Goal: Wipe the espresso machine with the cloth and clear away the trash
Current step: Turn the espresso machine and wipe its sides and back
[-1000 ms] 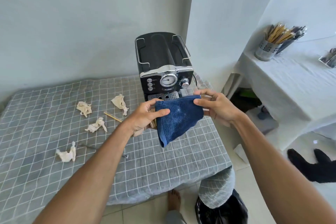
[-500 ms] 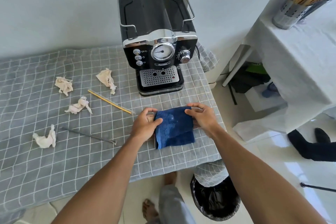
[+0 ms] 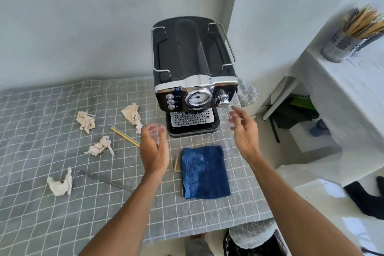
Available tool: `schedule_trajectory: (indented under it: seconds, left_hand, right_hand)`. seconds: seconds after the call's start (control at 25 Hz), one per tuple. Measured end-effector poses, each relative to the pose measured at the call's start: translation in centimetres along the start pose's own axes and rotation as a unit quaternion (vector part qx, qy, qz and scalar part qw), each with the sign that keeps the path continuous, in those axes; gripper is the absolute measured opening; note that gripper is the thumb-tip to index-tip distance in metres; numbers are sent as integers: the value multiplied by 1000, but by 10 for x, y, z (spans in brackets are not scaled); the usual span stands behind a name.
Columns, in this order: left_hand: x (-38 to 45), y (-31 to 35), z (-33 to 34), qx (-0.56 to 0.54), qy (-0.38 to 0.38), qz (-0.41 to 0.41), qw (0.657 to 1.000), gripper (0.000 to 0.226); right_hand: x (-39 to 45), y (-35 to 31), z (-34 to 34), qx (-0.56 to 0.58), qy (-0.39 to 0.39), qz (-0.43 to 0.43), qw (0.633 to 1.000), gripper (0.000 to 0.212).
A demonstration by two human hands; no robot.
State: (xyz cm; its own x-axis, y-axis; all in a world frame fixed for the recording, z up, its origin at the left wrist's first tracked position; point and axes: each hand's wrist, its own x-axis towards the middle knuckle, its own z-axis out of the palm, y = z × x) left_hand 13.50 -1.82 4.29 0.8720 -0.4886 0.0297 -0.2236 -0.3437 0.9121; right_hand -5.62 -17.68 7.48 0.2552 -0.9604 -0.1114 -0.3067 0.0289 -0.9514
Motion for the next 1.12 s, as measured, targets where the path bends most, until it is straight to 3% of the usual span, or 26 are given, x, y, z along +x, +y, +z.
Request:
schedule_trajectory:
  seconds: [0.16, 0.28, 0.44, 0.52, 0.72, 1.12]
  left_hand:
    - [48, 63, -27, -127, 80, 52, 987, 33]
    - [69, 108, -34, -144, 79, 85, 983, 46]
    - [70, 158, -34, -46, 52, 260, 963, 46]
    - [69, 172, -28, 35, 25, 303, 952, 49]
    - [63, 170, -16, 111, -43, 169, 979, 56]
    - [64, 162, -20, 98, -103, 167, 976, 55]
  right_hand:
    - [15, -79, -11, 103, 45, -107, 988, 39]
    - [22, -115, -10, 92, 4, -133, 987, 43]
    - [24, -138, -9, 23, -39, -164, 985, 48]
    - [25, -141, -7, -3, -58, -169, 984, 48]
    - [26, -141, -1, -67, -59, -174, 981, 50]
    - [13, -146, 5, -67, -49, -156, 984, 51]
